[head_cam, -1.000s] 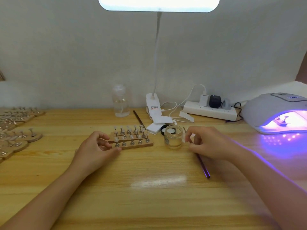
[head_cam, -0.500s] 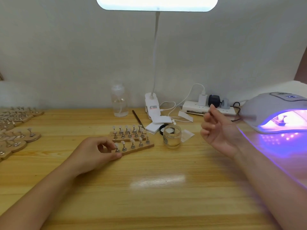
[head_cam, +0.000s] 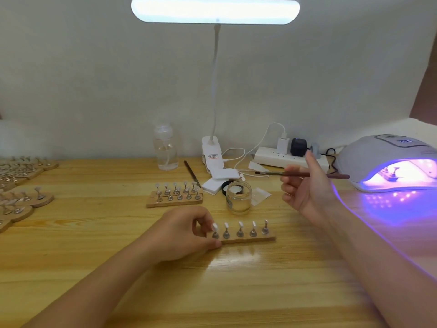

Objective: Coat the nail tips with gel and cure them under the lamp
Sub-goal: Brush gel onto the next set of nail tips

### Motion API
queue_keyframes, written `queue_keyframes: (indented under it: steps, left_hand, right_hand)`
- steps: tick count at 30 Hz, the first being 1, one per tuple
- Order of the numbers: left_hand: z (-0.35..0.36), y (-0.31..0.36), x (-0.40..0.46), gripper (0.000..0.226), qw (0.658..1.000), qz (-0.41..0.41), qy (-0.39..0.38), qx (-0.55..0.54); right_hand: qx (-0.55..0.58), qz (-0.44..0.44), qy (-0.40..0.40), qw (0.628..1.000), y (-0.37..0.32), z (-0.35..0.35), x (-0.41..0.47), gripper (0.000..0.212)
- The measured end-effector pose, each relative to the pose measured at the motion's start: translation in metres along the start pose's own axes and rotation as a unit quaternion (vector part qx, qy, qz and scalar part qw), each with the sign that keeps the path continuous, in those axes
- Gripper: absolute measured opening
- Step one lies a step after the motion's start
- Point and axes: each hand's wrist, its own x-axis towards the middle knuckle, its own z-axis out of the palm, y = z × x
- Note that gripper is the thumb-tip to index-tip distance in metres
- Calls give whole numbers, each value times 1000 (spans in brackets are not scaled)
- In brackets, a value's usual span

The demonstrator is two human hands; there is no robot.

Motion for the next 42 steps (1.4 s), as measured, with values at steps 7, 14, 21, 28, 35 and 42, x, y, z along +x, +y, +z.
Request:
queue_keyframes:
  steps: [7, 14, 21, 28, 35, 42]
  left_hand:
    - [18, 4, 21, 19, 997, -10, 57, -46]
    - [25, -5, 23, 22, 993, 10, 111, -42]
    - [26, -5, 23, 19, 992, 18, 112, -49]
    - [27, -8, 25, 21, 991, 18, 119, -54]
    - [28, -10, 25, 22, 990, 17, 126, -64]
    - [27, -9, 24, 19, 989, 6, 123, -77]
  right_hand:
    - [-124, -67, 16, 990, -3, 2, -2, 27]
    - [-224, -178, 13, 958, -6, 20, 2, 28]
    - [-333, -249, 24, 909, 1, 38, 17, 38]
    - [-482, -319, 47, 815, 19, 48, 27, 45]
    - [-534, -331, 15, 778, 31, 47, 30, 45]
    - [-545, -330, 2, 771, 29, 48, 28, 42]
